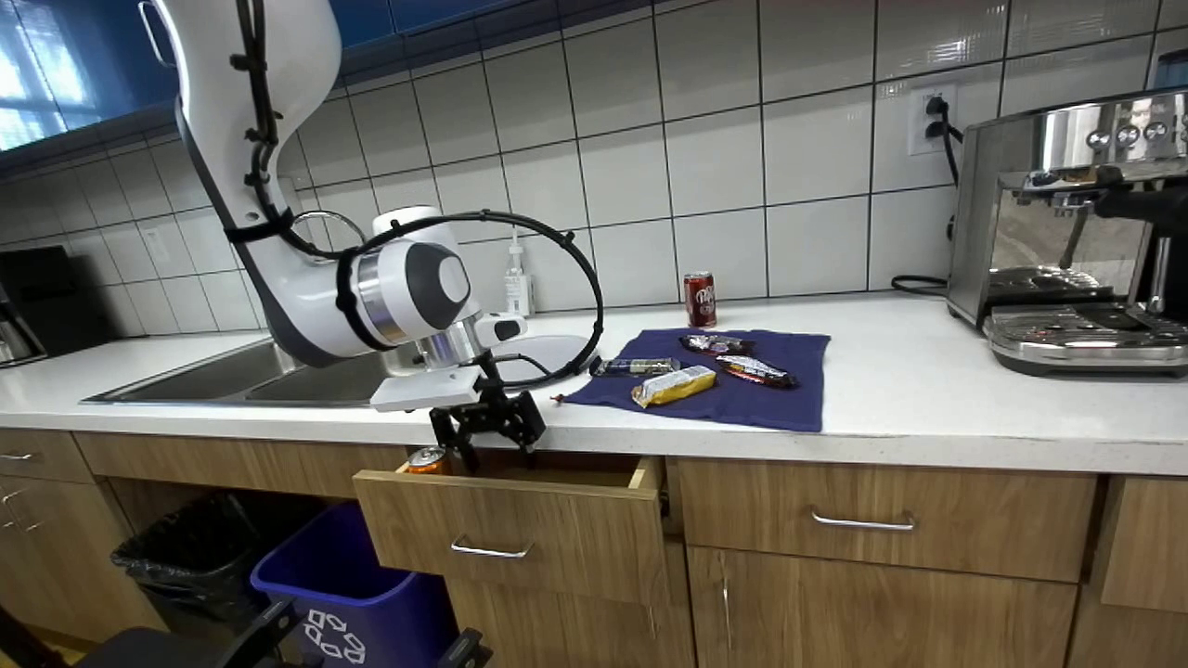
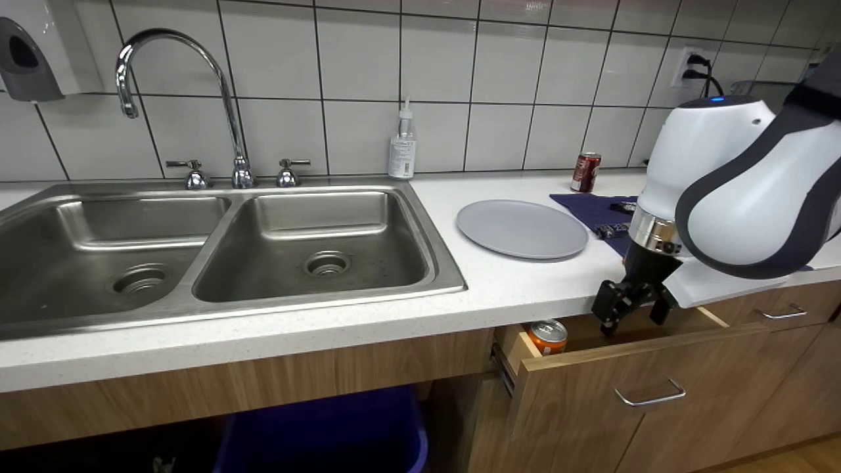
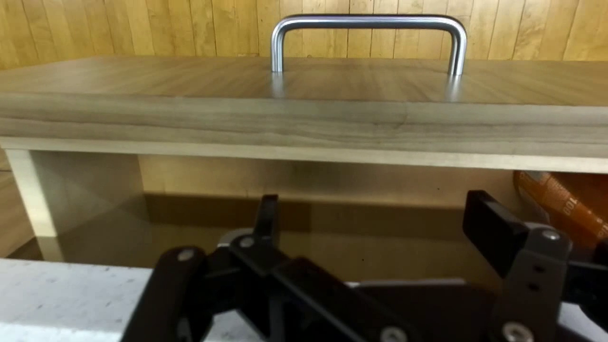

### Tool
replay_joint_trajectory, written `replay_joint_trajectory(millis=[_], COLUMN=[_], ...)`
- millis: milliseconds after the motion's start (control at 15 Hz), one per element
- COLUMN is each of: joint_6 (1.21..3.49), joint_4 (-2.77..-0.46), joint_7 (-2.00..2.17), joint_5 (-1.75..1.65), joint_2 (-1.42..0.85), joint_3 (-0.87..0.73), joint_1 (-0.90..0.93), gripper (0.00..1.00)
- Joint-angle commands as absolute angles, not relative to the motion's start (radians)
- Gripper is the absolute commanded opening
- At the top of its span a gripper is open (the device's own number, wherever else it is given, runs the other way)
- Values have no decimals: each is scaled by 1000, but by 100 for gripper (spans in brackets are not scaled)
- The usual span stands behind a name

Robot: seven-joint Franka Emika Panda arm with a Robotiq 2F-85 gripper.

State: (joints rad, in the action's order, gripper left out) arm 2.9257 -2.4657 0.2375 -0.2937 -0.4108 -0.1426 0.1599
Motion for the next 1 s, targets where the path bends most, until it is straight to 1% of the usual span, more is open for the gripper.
replay_joint_trajectory(millis=[0,933], joint_6=[2944,2945], joint_4=[-2435,-2512], joint_7=[240,231], joint_5=[-247,-154], joint_2=[-456,-421], joint_3=[-158,-144], joint_1=[187,190], gripper=[100,100])
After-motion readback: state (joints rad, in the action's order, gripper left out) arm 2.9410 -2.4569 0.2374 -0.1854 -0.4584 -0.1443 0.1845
